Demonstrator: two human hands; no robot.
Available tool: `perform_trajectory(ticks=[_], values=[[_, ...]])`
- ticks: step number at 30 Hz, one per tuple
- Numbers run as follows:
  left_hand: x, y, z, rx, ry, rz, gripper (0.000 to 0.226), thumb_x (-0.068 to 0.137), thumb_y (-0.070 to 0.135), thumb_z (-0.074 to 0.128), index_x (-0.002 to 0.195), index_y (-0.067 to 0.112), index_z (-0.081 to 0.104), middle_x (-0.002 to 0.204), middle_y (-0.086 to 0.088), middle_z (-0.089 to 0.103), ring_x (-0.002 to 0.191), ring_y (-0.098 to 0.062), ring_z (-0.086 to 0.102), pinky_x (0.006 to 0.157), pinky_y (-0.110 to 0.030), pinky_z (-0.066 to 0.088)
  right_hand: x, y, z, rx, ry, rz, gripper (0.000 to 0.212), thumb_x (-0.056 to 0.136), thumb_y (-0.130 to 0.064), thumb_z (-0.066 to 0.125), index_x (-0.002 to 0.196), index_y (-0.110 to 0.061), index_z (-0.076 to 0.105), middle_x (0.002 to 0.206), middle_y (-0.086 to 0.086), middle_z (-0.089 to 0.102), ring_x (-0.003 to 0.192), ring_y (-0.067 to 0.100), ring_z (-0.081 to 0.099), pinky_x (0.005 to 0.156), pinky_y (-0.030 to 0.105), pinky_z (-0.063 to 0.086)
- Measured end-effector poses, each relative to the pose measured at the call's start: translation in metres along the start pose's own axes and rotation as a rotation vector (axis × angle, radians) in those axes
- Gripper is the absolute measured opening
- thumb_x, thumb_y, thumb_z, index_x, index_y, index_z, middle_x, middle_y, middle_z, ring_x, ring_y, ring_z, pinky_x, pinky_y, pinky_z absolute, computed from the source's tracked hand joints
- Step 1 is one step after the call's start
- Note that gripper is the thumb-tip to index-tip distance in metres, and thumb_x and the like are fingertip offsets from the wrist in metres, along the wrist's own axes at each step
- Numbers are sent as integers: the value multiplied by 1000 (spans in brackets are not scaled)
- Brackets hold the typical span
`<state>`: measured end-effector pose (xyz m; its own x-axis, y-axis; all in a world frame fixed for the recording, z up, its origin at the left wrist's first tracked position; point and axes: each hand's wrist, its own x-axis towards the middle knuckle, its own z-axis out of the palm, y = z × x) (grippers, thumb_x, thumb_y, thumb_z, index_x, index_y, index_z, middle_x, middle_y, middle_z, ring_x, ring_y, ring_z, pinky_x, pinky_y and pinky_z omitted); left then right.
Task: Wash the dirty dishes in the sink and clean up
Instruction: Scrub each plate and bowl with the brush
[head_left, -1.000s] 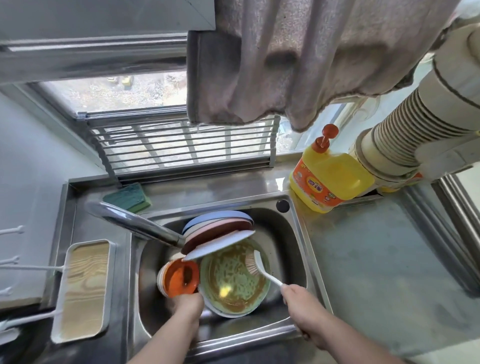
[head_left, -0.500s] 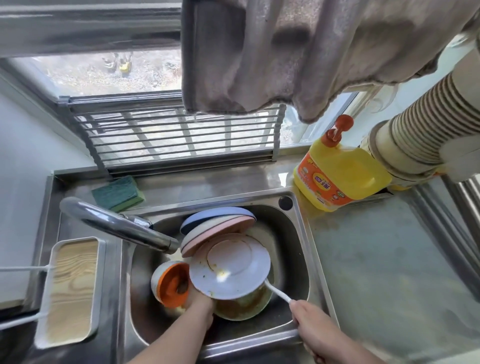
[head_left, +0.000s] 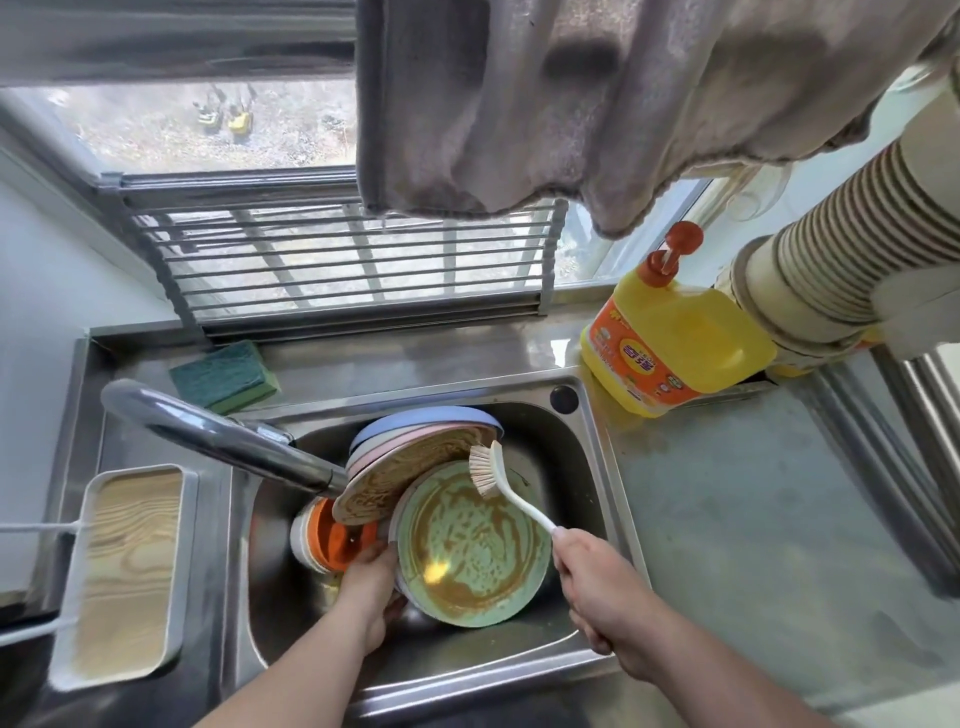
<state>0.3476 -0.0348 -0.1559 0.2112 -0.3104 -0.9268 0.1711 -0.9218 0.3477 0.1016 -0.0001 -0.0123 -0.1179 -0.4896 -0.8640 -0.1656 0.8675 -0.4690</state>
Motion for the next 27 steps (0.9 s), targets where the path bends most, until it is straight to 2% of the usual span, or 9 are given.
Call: perform_trajectory(ticks=[2,5,9,11,14,18,22,25,27], values=[[0,0,-5,57,-30,31,29,100,23,70,127,23,58,103,-7,71,90,-26,66,75,-35,54,-2,5,1,9,-7,17,35,110,-44,30,90,-17,41,57,0,31,38,15,23,39,22,17],[3,-4,-8,225,-106,100,51,90,13,80,130,28,52,114,-5,68,100,-25,66,82,-39,57,-4,14,3,5,-4,26,35,109,-44,31,90,-17,42,57,0,31,39,16,24,39,23,18],[-3,-13,5,313,-51,233,31,86,22,83,105,36,64,106,3,74,101,-24,69,96,-43,57,-3,26,3,-18,6,18,38,109,-47,33,89,-17,44,57,0,32,38,17,25,40,23,18],[-10,-17,10,305,12,291,24,87,19,80,98,34,65,95,10,72,96,-22,68,89,-36,53,-4,32,2,-18,17,20,38,109,-47,33,89,-17,43,55,-1,32,38,18,25,40,23,17],[-22,-16,10,252,36,321,16,88,13,77,88,27,70,87,6,75,91,-20,71,80,-32,52,-7,40,0,-37,34,31,38,109,-48,33,87,-18,41,55,-1,30,38,17,25,41,21,17],[-32,-6,3,190,-15,250,7,91,13,73,95,18,76,89,-6,80,91,-30,74,88,-49,61,-8,45,1,-73,43,26,40,108,-50,33,85,-19,42,55,1,31,37,17,28,41,19,19],[-40,5,0,189,-46,234,10,93,15,70,99,9,74,92,-18,79,90,-37,76,86,-53,61,-14,40,7,-89,31,17,40,107,-51,34,87,-19,46,53,-2,34,37,17,30,39,21,20],[-54,14,-8,235,-65,204,14,92,19,72,100,7,74,86,-16,79,84,-36,78,79,-52,65,-21,37,13,-95,31,0,37,108,-47,33,87,-19,48,51,-3,34,36,16,31,38,21,22],[-64,18,-22,316,-17,225,23,82,29,77,92,8,75,79,-11,79,79,-32,78,73,-47,66,-24,35,17,-99,42,-1,36,108,-45,33,87,-20,48,50,-4,35,35,16,31,38,20,22]])
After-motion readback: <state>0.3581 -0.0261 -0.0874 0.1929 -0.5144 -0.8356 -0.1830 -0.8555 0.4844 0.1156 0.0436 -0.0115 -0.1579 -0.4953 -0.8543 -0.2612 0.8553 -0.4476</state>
